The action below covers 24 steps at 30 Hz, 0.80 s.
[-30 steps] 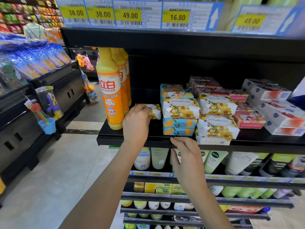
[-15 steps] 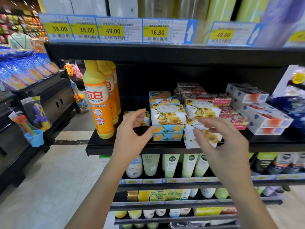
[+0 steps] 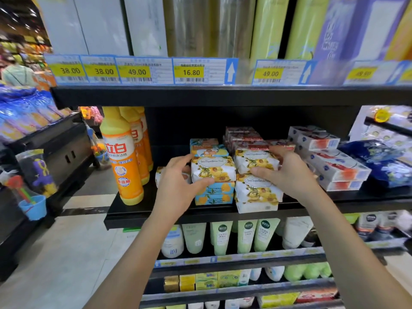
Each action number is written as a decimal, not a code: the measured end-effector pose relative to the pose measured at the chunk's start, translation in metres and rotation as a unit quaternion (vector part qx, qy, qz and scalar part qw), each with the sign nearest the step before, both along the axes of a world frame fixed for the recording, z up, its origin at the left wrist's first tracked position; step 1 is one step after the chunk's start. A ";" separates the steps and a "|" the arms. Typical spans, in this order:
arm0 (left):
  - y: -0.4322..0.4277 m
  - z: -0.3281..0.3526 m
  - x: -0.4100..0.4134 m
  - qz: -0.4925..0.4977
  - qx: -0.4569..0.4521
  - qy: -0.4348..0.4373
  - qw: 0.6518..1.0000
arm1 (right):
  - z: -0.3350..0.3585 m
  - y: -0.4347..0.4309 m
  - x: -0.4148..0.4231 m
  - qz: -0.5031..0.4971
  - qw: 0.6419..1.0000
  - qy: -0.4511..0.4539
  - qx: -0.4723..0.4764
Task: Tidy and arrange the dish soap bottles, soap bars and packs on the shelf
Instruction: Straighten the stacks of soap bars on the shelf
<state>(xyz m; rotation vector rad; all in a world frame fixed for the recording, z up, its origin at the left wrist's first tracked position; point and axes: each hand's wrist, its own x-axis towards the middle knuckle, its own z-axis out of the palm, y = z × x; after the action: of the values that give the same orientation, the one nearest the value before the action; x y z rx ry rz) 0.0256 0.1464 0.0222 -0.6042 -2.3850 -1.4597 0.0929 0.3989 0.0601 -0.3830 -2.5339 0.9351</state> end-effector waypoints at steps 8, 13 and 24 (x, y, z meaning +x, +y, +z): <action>0.003 0.002 0.006 -0.001 0.029 -0.008 1.000 | 0.000 0.001 -0.003 -0.013 0.999 0.006 -0.028; -0.009 0.003 0.016 -0.020 0.078 -0.022 0.997 | -0.004 -0.003 -0.004 -0.016 0.998 0.040 -0.056; -0.077 -0.030 0.054 0.031 0.183 -0.048 0.981 | -0.007 -0.017 0.014 -0.035 0.987 0.133 -0.087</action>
<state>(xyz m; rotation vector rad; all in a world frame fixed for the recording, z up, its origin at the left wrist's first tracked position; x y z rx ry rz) 0.0795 0.0698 -0.0075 -0.3726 -2.0975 -1.8742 0.1072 0.3820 0.0526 -0.3704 -2.1932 1.1050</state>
